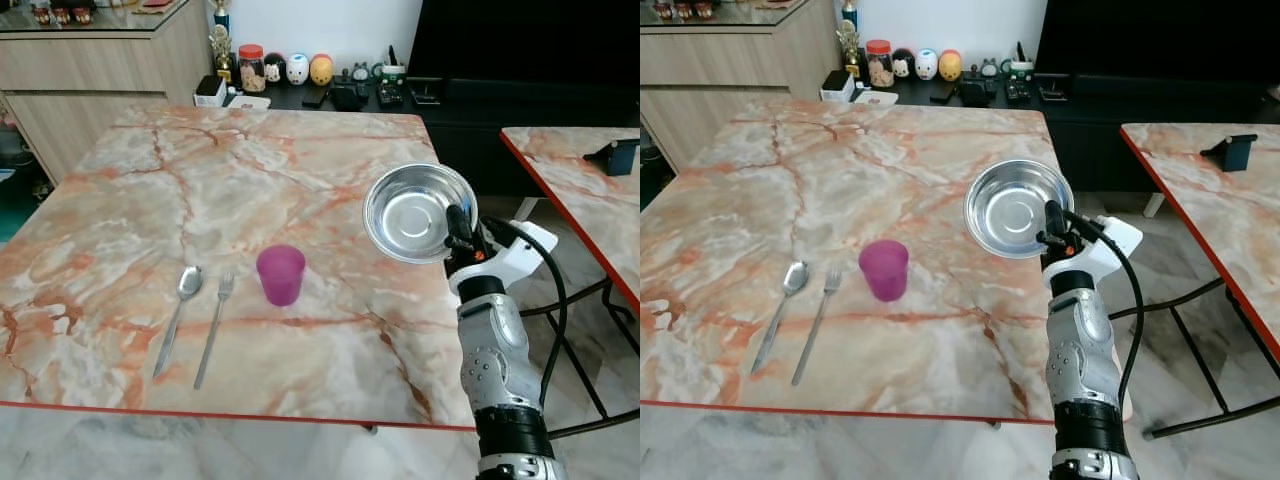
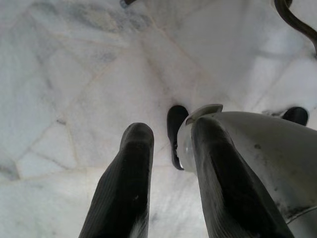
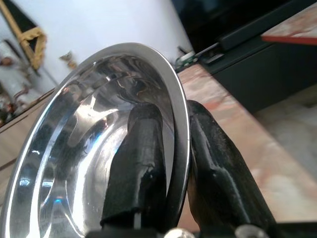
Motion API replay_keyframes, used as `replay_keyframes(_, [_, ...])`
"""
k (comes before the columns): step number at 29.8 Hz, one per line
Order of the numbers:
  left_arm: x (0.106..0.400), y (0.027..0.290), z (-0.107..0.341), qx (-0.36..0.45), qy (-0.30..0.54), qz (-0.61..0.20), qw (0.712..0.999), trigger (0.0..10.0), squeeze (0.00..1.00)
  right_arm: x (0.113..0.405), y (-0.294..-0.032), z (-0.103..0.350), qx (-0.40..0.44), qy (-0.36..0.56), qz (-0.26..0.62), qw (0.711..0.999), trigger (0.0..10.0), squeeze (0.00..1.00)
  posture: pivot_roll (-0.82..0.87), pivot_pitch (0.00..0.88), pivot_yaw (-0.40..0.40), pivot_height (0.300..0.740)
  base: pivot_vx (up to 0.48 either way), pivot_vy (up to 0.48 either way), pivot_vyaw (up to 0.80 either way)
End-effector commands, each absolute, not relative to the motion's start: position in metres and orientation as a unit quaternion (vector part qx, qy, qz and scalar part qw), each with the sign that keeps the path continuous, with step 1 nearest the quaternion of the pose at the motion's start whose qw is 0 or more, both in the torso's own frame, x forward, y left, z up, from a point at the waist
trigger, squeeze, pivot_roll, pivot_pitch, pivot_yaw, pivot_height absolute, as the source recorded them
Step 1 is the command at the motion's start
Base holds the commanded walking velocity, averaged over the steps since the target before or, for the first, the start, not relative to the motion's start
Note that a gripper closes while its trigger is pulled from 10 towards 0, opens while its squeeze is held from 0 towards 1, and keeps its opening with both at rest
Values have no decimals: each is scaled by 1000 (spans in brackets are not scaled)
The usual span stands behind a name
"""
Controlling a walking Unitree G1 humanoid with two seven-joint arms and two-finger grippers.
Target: Setting the table
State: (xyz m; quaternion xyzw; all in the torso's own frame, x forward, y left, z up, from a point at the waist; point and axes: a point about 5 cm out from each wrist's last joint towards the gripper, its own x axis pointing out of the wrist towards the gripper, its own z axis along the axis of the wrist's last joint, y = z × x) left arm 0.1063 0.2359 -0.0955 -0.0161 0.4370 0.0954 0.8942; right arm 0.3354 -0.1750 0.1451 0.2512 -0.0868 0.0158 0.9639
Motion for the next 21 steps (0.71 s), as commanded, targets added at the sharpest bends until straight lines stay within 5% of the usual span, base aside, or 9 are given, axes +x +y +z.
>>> replay_keyframes(1, [104, 238, -96, -23, 440, 105, 892, 10000, 0, 337, -175, 151, 249, -98, 17, 963, 10000, 0, -30, 0, -7, 732, -244, 0, 0])
replay_keyframes(21, [109, 235, -95, -24, 431, 104, 896, 10000, 0, 338, -175, 151, 250, -99, 17, 963, 10000, 0, -29, 0, -10, 732, -243, 0, 0])
